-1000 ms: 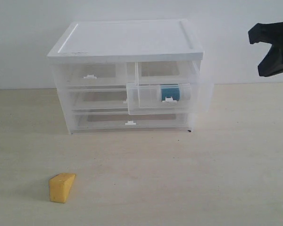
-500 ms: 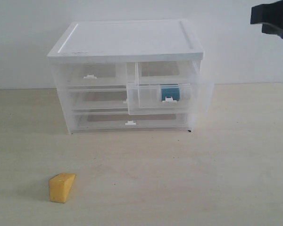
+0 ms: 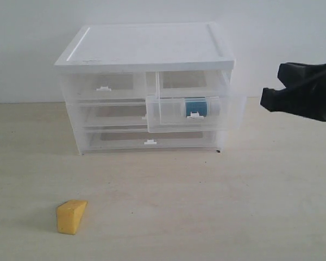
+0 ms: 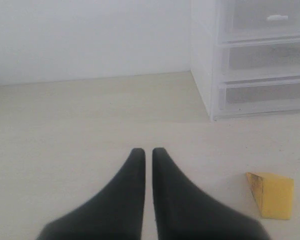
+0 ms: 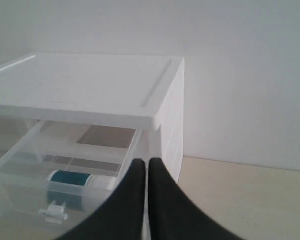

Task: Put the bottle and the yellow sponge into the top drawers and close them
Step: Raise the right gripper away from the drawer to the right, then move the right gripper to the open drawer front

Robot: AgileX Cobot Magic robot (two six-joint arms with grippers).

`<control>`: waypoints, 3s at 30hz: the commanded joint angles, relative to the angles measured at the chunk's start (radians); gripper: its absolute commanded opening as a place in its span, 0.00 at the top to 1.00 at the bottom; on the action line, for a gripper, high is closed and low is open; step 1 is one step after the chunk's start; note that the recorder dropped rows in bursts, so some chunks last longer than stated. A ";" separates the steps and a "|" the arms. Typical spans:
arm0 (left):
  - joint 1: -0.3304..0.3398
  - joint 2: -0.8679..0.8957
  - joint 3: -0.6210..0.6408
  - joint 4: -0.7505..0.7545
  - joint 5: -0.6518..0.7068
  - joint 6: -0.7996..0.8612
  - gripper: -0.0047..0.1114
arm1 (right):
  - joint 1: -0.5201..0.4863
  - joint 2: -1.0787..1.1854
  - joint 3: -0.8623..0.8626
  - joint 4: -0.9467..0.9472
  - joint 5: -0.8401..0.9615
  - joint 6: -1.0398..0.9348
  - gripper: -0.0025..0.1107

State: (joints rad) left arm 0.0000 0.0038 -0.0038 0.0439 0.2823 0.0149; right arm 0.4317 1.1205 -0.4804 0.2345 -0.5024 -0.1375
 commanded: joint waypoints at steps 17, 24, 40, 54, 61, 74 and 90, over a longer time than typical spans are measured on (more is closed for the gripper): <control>0.002 -0.004 0.004 -0.009 -0.003 0.001 0.92 | 0.360 0.352 0.138 0.251 -0.565 -0.010 0.98; 0.002 -0.004 0.004 -0.009 -0.003 0.001 0.92 | 0.395 0.546 0.005 0.307 -0.603 -0.010 0.98; 0.002 -0.004 0.004 -0.009 -0.003 0.001 0.92 | 0.395 0.656 -0.171 0.342 -0.576 -0.103 0.98; 0.002 -0.004 0.004 -0.009 -0.003 0.001 0.92 | 0.368 0.693 -0.246 0.395 -0.589 -0.185 0.98; 0.002 -0.004 0.004 -0.009 -0.005 0.001 0.92 | 0.339 0.706 -0.270 0.383 -0.595 -0.185 0.98; 0.002 -0.004 0.004 -0.009 -0.003 0.001 0.92 | 0.294 0.706 -0.366 0.346 -0.495 -0.179 0.98; 0.002 -0.004 0.004 -0.009 -0.005 0.001 0.92 | 0.273 0.824 -0.467 0.308 -0.509 -0.186 0.98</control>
State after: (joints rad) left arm 0.0000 0.0038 -0.0038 0.0439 0.2823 0.0149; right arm 0.7169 1.9335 -0.9316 0.5440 -0.9668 -0.3139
